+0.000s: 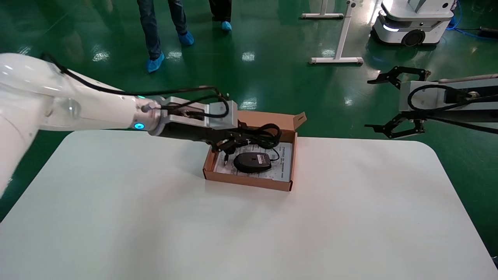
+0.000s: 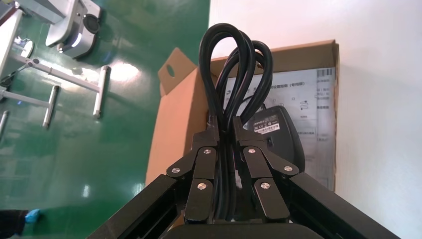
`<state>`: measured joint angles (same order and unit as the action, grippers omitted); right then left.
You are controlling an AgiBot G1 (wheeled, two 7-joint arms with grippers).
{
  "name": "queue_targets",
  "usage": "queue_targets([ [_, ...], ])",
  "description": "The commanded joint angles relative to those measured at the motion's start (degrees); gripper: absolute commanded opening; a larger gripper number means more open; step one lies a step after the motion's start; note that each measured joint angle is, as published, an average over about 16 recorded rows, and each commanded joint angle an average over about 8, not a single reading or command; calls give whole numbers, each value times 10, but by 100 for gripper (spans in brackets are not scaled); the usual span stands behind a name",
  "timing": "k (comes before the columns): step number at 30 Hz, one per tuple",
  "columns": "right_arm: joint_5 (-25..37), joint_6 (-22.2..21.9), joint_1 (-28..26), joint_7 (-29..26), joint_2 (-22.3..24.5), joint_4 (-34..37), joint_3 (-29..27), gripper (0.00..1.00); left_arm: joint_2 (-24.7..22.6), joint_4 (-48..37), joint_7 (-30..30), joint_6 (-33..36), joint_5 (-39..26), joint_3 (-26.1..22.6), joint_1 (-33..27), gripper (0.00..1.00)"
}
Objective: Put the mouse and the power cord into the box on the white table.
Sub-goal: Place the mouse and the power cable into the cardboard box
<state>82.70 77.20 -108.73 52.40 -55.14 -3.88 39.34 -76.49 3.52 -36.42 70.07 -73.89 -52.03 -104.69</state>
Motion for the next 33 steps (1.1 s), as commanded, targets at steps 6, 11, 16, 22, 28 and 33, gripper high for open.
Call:
queue_targets([
  [6,-5,18,4,1,12,9,-3,100,-8,23,2,-28,-9,-9,24,67],
  [11,-10,28,4,1,18,11,-6,100,-9,32,7,-33,-13,-14,28,100],
  [16,-12,32,4,2,20,12,-8,100,-10,34,8,-36,-13,-15,31,100],
  [22,-16,30,9,-5,20,4,-10,100,-4,41,13,-31,-10,-10,33,100],
  [28,-45,34,42,-50,33,-46,-26,100,26,88,46,-17,14,16,62,100],
  [33,-78,39,82,-103,48,-106,-45,100,62,144,85,-1,42,48,96,100],
])
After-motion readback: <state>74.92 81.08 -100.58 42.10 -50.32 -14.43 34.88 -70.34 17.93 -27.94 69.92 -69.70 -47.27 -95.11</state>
